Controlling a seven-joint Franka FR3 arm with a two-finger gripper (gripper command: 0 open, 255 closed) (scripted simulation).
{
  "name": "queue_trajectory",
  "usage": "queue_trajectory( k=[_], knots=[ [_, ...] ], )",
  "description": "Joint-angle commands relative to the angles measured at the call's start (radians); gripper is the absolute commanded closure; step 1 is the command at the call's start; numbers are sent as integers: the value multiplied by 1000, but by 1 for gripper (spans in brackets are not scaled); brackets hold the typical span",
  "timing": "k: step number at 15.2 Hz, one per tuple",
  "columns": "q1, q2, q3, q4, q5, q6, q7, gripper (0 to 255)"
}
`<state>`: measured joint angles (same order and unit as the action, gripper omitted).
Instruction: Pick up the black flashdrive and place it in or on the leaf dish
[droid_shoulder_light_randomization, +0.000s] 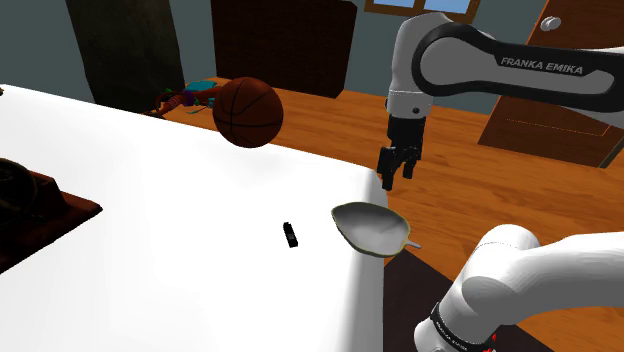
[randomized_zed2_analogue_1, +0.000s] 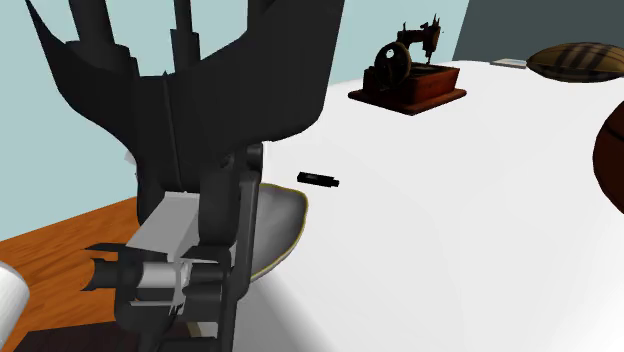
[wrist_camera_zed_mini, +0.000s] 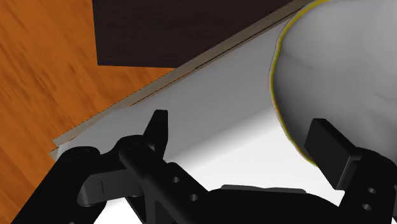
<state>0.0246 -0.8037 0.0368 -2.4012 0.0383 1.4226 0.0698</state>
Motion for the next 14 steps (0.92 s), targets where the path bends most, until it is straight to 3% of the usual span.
queue_trajectory(
  k=[1,8,14],
  knots=[
    [0,0,0,0,0,0,0,0],
    [13,64,184,3,139,107,271,0],
    [6,188,340,65,212,218,499,0]
  ],
)
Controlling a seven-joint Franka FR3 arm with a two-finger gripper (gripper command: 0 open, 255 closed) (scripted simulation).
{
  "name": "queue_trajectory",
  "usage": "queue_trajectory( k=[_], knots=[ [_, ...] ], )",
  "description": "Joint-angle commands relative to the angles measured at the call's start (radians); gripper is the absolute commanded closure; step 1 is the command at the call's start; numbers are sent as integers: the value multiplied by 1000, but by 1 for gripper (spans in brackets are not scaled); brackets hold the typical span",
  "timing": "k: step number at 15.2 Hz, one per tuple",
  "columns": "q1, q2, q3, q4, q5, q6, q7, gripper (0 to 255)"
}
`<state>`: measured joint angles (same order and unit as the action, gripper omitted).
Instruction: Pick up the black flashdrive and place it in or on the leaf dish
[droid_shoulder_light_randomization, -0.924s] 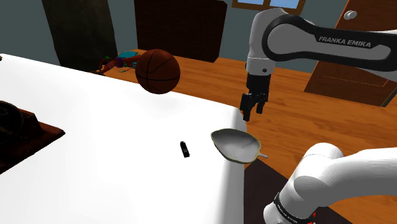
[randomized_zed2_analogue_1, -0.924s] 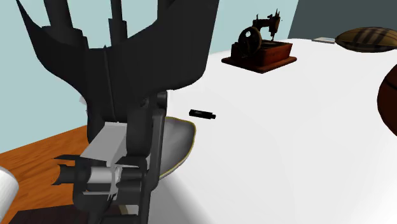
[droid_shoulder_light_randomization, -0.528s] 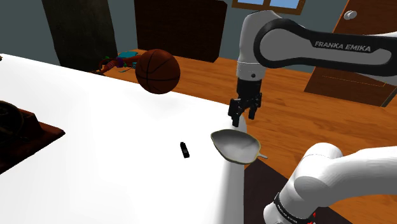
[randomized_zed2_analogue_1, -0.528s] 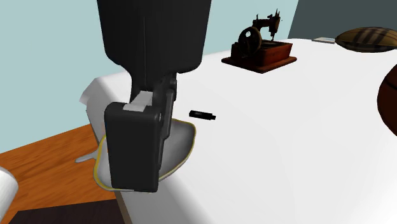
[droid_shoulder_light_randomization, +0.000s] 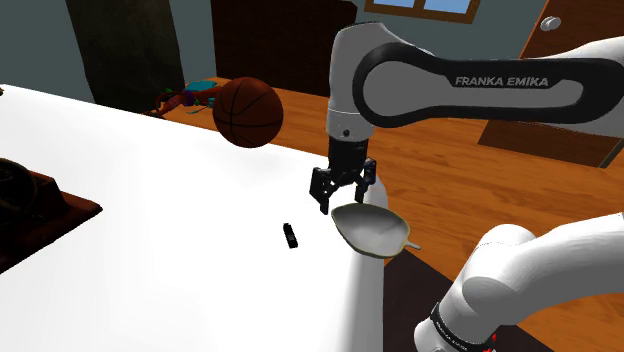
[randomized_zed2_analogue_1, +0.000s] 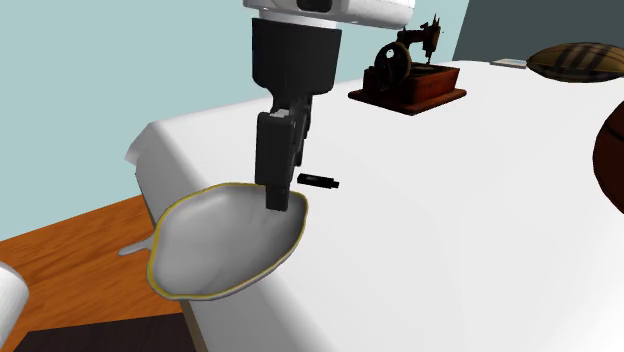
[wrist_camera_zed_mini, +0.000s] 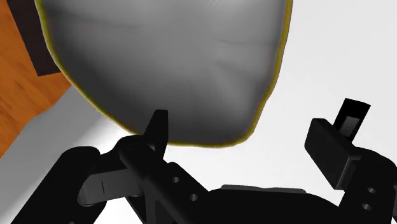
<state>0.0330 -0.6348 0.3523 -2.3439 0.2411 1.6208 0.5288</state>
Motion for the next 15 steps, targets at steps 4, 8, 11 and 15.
queue_trajectory(
  k=[4,8,11,15],
  knots=[
    [-23,132,129,79,21,94,196,0],
    [-53,265,231,170,-6,160,358,0],
    [-50,267,237,131,-2,200,357,0],
    [-47,273,247,83,2,254,356,0]
  ],
)
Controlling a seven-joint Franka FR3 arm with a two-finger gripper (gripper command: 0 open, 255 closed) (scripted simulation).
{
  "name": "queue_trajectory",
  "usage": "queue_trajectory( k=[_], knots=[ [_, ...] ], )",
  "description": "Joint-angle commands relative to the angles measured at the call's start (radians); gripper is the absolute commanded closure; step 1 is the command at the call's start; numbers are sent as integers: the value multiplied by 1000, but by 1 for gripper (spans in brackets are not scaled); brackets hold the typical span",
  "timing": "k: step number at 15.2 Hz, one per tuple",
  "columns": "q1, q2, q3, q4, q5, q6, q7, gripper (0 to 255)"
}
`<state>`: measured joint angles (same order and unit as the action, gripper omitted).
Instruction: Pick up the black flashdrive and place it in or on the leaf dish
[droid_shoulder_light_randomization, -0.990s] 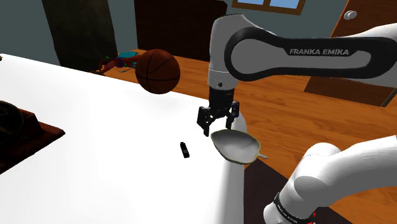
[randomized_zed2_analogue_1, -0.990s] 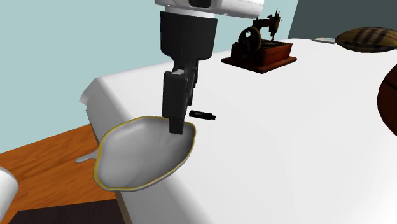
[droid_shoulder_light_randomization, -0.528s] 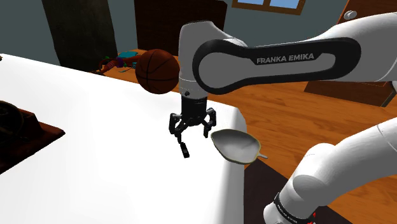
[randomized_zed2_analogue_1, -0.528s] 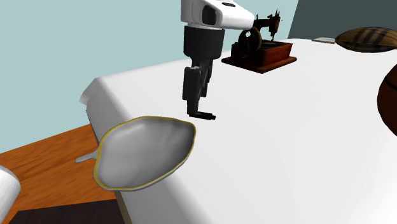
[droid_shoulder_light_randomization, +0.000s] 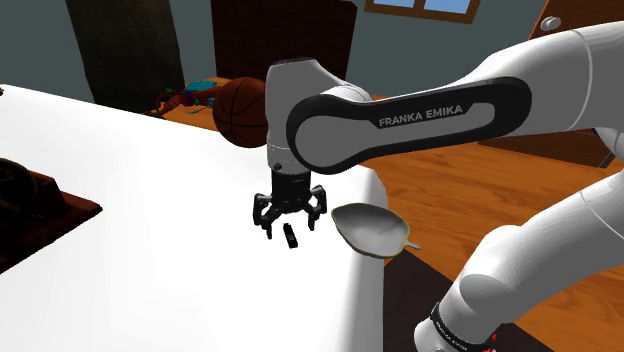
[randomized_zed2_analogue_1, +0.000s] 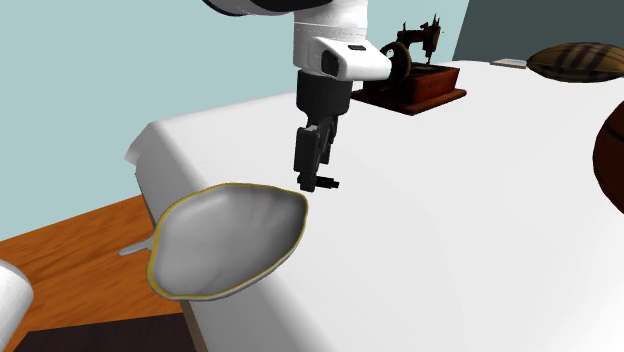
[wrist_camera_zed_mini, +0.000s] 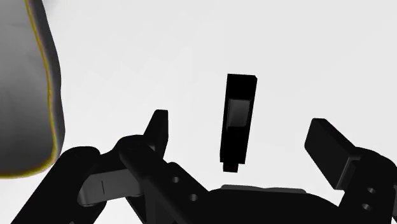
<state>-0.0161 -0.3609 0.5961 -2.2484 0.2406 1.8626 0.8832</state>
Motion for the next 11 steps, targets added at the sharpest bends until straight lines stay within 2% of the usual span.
queue_trajectory(
  k=[1,9,10,11],
  knots=[
    [3,1,5,-19,3,21,2,0],
    [3,1,5,-19,3,20,2,0],
    [3,1,5,-19,3,20,2,255],
    [3,1,5,-19,3,20,2,255]
  ],
)
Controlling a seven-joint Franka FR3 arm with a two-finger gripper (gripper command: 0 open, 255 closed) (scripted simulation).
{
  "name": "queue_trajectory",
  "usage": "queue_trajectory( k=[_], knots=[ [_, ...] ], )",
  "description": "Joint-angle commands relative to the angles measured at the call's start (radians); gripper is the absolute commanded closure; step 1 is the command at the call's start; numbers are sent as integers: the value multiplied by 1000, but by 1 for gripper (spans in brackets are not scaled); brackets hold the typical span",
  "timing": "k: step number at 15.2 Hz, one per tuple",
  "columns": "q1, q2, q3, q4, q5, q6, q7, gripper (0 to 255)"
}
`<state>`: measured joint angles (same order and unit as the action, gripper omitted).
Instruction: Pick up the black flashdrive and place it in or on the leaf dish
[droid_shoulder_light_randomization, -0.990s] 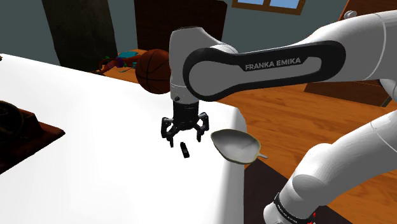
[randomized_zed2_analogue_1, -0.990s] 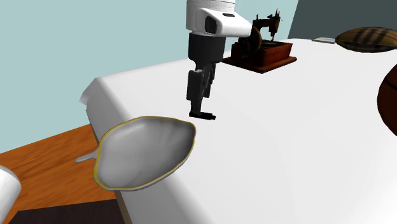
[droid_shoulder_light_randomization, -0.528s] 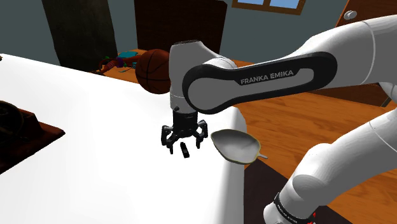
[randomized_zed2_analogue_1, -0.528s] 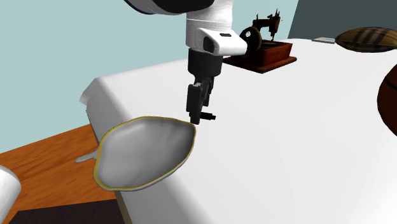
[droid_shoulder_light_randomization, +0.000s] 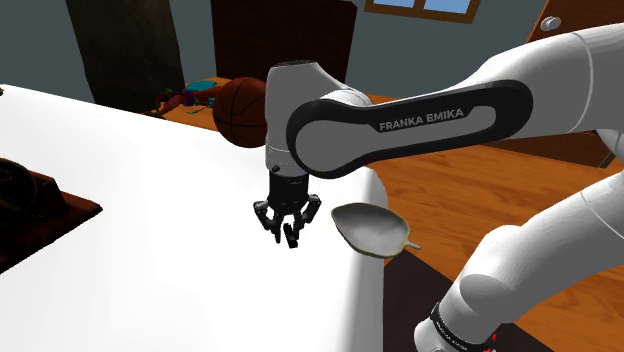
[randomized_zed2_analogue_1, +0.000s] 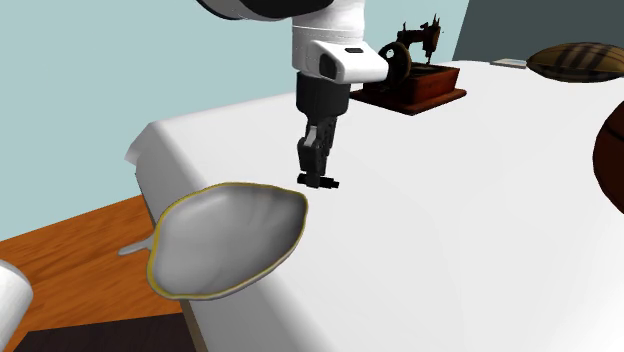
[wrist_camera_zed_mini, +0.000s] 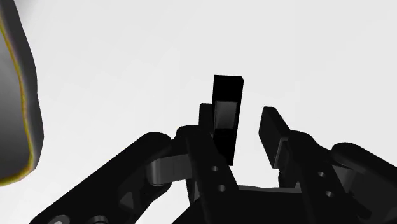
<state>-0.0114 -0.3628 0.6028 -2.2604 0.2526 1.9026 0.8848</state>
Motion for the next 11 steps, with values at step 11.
queue_trajectory(
  k=[11],
  knots=[
    [-3,-7,-10,26,-10,-61,0,255]
  ],
)
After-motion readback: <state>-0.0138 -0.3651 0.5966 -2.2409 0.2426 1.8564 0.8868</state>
